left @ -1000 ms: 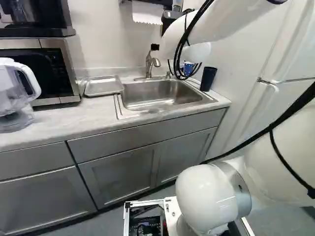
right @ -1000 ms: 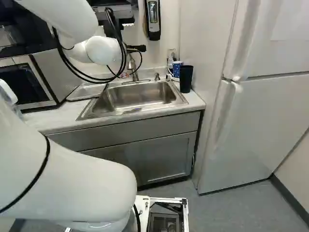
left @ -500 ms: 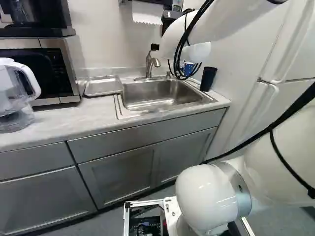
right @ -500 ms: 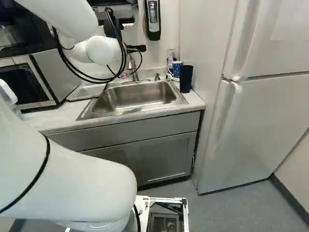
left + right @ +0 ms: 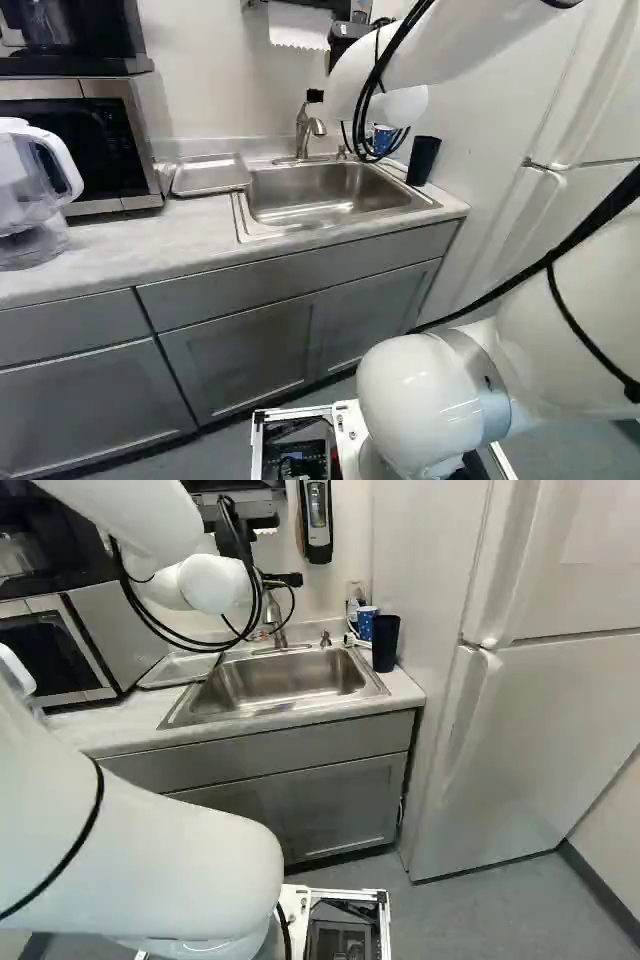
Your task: Rinse the cup and place it in the tray
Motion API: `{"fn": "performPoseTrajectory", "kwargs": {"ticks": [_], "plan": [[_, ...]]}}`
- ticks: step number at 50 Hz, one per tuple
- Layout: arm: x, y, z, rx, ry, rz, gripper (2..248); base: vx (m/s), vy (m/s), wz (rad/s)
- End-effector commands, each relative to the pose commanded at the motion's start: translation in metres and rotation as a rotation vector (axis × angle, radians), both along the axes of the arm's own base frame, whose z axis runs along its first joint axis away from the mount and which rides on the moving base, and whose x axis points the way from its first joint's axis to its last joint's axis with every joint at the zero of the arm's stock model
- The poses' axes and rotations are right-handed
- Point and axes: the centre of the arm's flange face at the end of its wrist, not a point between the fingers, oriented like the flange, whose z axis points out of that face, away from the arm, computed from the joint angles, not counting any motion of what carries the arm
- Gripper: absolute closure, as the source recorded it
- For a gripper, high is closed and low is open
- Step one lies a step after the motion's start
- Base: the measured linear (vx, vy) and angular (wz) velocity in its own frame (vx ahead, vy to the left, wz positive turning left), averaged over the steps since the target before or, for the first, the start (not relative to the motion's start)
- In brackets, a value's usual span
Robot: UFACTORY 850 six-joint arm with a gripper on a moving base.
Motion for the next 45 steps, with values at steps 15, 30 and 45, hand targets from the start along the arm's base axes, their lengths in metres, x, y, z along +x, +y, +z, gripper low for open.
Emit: {"fn": "performPoseTrajectory", "kwargs": {"ticks": [15,30,45], "plan": [[0.016,-0.005,0.001,0.0,0.006,-0.014,3,0.0,0.0,0.0],[0.043,-0.011,0.003,-0.001,0.013,-0.031,3,0.0,0.0,0.0],[0.073,-0.012,0.002,-0.002,0.041,-0.034,3,0.0,0.0,0.0]]}}
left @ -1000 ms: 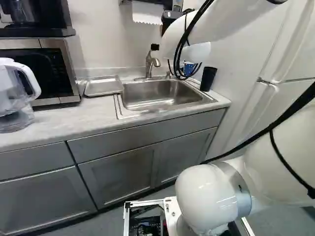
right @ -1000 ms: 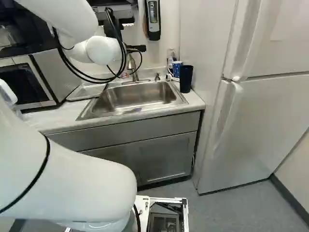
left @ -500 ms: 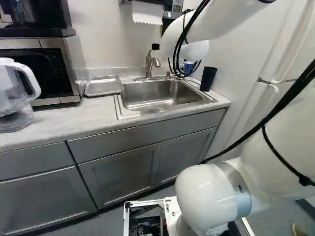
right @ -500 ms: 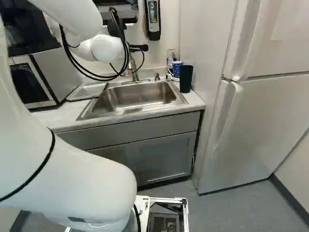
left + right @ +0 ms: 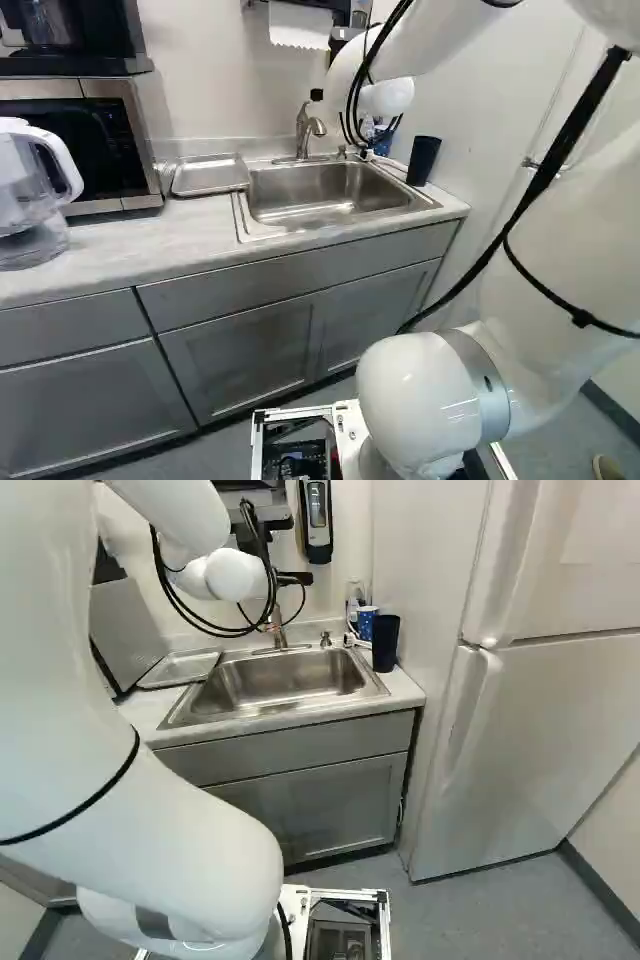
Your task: Rinse the cup and place it in the tray
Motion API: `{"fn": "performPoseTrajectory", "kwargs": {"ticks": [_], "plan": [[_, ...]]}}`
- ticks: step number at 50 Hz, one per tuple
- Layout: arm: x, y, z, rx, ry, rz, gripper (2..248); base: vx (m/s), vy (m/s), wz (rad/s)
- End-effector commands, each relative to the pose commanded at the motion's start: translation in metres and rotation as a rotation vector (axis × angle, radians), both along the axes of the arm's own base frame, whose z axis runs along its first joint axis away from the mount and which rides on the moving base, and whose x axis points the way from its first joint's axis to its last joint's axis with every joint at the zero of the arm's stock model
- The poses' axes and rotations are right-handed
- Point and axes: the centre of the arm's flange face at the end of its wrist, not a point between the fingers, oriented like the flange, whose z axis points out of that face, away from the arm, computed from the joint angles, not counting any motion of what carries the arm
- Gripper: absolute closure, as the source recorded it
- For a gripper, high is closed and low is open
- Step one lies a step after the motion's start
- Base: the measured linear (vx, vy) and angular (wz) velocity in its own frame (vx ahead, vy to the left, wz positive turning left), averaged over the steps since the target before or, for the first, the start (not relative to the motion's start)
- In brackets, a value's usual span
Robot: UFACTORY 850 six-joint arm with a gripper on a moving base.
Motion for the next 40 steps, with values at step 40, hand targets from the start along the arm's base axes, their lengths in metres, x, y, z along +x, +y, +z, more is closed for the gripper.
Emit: {"fn": "performPoseTrajectory", "kwargs": {"ticks": [40], "plan": [[0.078,0.005,-0.01,-0.004,0.105,0.004,3,0.0,0.0,0.0]]}}
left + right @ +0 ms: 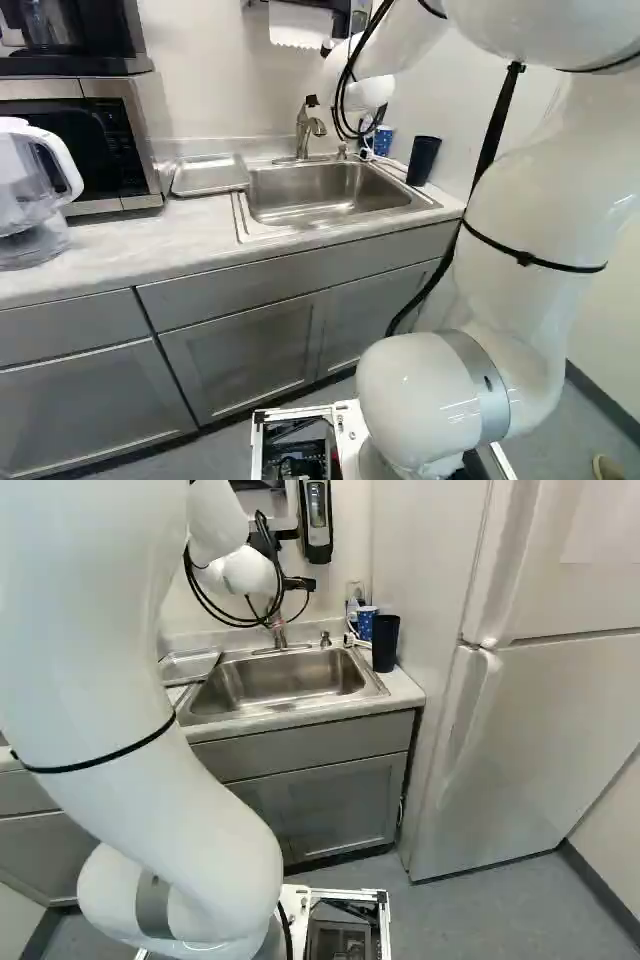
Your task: Rinse the cup and place it in the tray
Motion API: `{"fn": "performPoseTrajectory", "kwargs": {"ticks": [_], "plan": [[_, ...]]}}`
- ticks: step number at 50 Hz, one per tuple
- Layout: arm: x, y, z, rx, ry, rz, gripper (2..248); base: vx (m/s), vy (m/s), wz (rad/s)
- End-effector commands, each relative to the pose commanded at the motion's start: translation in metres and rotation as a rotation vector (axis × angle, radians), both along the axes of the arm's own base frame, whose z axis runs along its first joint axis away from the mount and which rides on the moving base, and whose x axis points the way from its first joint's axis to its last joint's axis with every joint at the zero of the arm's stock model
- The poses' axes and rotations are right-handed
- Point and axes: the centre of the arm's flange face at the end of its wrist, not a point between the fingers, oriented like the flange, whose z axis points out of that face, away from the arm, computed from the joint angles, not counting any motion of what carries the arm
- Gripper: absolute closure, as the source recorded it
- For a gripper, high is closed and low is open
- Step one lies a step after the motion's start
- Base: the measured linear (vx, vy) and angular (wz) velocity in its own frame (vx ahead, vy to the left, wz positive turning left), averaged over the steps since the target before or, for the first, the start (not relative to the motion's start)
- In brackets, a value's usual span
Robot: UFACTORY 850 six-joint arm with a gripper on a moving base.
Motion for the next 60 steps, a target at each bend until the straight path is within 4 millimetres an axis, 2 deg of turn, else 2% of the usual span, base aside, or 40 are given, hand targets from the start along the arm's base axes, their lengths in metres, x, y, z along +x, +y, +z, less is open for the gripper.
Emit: {"fn": "performPoseTrajectory", "kwargs": {"ticks": [29,60], "plan": [[0.045,0.008,-0.01,-0.004,0.078,0.01,3,0.0,0.0,0.0],[0.045,0.008,-0.01,-0.003,0.072,0.01,3,0.0,0.0,0.0]]}}
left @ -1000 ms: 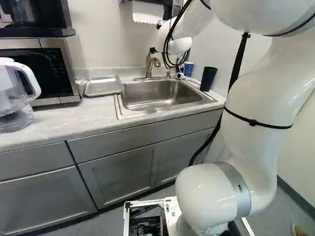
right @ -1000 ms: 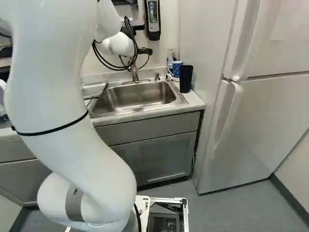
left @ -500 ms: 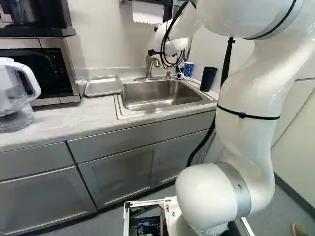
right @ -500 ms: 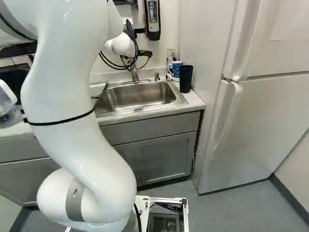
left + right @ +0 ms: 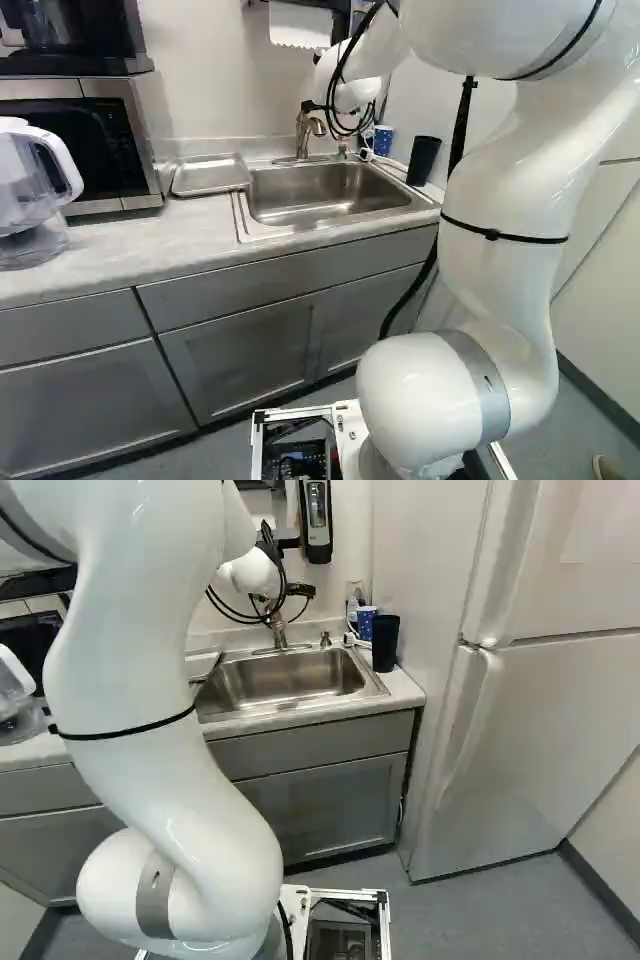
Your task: Rinse the cup and place it in the tray
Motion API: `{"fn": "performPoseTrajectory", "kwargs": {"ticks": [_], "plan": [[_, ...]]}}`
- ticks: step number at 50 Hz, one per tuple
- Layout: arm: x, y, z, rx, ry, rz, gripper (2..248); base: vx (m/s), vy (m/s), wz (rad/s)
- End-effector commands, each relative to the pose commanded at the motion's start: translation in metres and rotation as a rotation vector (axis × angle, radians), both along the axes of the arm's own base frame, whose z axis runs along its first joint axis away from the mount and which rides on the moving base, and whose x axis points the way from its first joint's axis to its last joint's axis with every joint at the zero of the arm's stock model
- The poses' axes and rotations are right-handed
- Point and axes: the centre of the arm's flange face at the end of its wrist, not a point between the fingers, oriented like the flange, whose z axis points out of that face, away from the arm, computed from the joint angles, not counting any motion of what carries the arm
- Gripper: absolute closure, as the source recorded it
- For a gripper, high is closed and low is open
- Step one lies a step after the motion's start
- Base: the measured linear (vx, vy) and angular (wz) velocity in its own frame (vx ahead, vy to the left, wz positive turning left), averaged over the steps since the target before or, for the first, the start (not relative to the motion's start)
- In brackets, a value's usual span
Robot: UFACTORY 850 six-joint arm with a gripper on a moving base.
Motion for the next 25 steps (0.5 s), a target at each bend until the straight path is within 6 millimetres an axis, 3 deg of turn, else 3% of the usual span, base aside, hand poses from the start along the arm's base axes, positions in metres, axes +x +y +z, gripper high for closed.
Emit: {"fn": "performPoseTrajectory", "kwargs": {"ticks": [25], "plan": [[0.009,-0.003,0.0022,0.002,-0.035,-0.006,3,0.0,0.0,0.0]]}}
